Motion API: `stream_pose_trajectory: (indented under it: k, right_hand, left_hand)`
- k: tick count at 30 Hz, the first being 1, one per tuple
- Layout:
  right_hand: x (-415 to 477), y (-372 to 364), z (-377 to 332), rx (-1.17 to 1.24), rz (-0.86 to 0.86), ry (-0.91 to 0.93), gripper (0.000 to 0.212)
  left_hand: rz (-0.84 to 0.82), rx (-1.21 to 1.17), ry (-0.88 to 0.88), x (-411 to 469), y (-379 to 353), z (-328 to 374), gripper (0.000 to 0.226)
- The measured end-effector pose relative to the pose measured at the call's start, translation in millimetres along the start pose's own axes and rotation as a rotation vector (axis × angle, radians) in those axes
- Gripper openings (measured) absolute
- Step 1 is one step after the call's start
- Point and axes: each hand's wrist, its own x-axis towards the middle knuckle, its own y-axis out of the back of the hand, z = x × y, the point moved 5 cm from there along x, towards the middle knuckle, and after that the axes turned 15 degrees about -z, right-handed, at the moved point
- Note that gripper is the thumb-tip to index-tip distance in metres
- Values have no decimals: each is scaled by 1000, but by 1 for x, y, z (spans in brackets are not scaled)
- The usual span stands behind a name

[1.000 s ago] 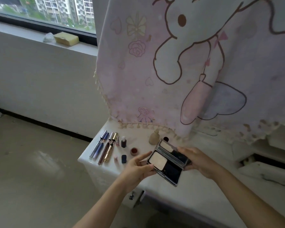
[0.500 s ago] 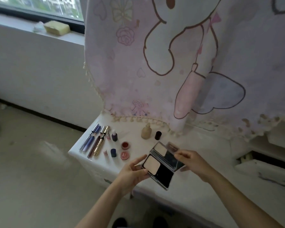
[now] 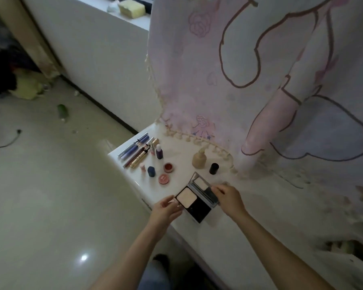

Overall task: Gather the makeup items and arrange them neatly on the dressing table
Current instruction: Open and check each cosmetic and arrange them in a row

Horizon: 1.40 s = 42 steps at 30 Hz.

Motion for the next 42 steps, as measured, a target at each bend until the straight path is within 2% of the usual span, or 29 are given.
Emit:
stream_pose_trajectory:
  k: [4,9,19,27,31,33,36,38,40,42]
  right_hand:
    - [18,-4,-4,-56,24,-12,27]
    - [34,-11,-14,-104,6,-34,30]
    - [55,-10,-10,-104,-58,-33,28]
    - [53,-13,-8,-92,-88,-52,30]
    - [52,-12,-1,-65,-83,-67,32]
    - [47,-4,9,-49,39,-80,30]
    - [35,8,31,-155,210,-158,30]
    - [29,8,47,-247,214,-224,32]
    - [27,2,58,-303,149,-248,41]
    - [25,-5,64,-316,104,-255,54]
  left_hand:
    - [104,191,23,7,0,5,55]
    - [98,332,56,17,-4,16,23]
    - [207,407,38,23,0,13,15]
    - [153,420,44,23,-2,15,18]
    - [152,504,32,21,-2,19,22]
    - [185,668,-2,18,3,22,30]
    - [180,1150,-28,10,11,17,43]
    - [146,1418,-111,5,14,10,47]
    - [137,1602,-82,4,15,4,53]
    - [91,1641,-37,0,11,3,56]
